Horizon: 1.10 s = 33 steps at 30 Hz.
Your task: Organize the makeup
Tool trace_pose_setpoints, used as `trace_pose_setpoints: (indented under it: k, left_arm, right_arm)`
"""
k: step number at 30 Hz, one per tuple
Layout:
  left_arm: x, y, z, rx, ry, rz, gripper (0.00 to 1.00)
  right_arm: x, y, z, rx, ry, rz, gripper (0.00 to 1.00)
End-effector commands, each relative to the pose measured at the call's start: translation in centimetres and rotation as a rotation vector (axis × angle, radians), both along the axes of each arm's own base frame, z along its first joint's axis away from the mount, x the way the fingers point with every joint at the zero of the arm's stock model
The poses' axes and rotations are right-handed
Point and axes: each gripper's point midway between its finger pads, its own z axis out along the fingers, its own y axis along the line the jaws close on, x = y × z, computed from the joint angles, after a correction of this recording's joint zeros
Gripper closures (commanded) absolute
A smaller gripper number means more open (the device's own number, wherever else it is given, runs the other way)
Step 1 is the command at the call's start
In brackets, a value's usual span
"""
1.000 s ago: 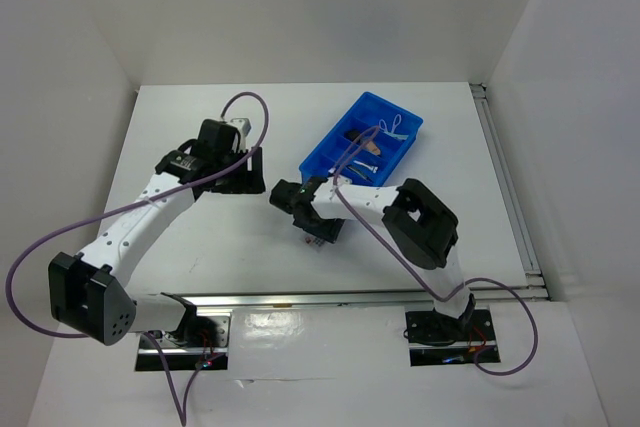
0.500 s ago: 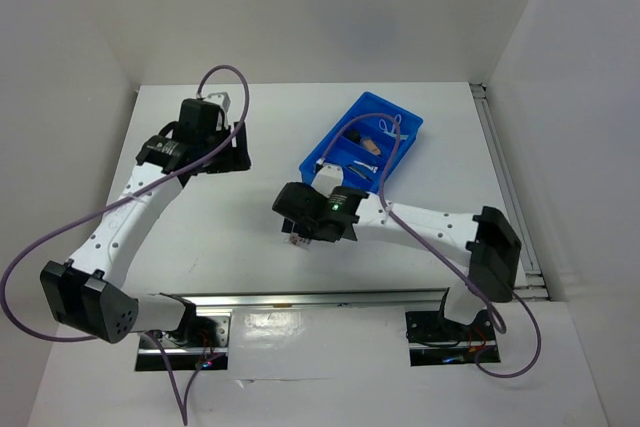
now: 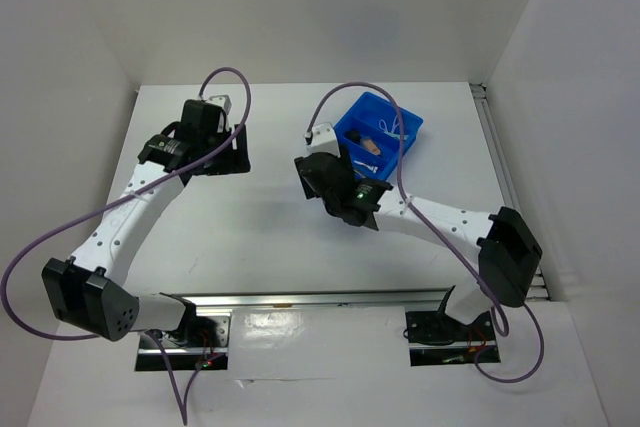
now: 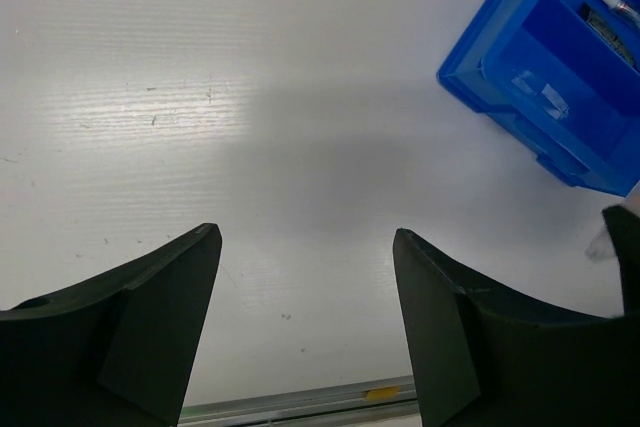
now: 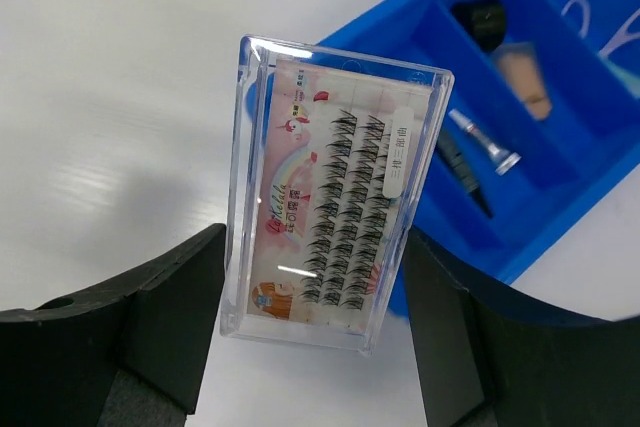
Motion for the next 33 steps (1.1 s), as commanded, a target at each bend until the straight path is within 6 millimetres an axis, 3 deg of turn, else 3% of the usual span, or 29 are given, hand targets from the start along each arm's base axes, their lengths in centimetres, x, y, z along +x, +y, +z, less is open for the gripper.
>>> trace_pose_setpoints:
  k: [1, 3, 8, 13, 20, 23, 29, 30, 33]
  left_arm:
    - [0.6, 0.4, 1.1, 0.008, -0.033, 0.017, 0.17]
    - [0.7, 0.8, 1.1, 0.008, -0.033, 0.028, 0.17]
    - [0.6, 0.8, 1.1, 0.005, -0.042, 0.028, 0.17]
    - [0.6, 0.8, 1.1, 0.005, -0.042, 0.028, 0.17]
    - [0.6, 0.8, 0.5, 0.010, -0.024, 0.028, 0.17]
    - [0.6, 0.8, 0.5, 0.010, -0.024, 0.028, 0.17]
    - [0.7, 0.8, 0.1, 0.013, -0.014, 0.028, 0.17]
    - [0.7, 0.8, 0.1, 0.013, -0.014, 0.028, 0.17]
    - [0.7, 0.8, 0.1, 0.013, -0.014, 0.028, 0.17]
  right_arm:
    - [4.6, -1.6, 3.7, -0.048, -0.201, 0.013, 0.57]
    - [6.1, -3.3, 3.6, -0.059, -0.216, -0.018, 0.57]
    - [8.6, -5.0, 3.3, -0.121, -0.244, -0.042, 0.57]
    - [9.3, -4.5, 0.1, -0.211, -0.196, 0.009, 0.57]
    - [9.4, -5.8, -4.5, -0.298, -0.138, -0.021, 0.57]
    - [9.3, -6.1, -5.3, -0.329, -0.126, -0.020, 0.57]
    - [8.6, -6.6, -7.1, -0.366, -0.079, -0.003, 0.46]
    - [8.4, -6.7, -7.4, -0.363, -0.067, -0.007, 0.38]
    - [8.1, -6.9, -7.0, -0.343, -0.063, -0.018, 0.29]
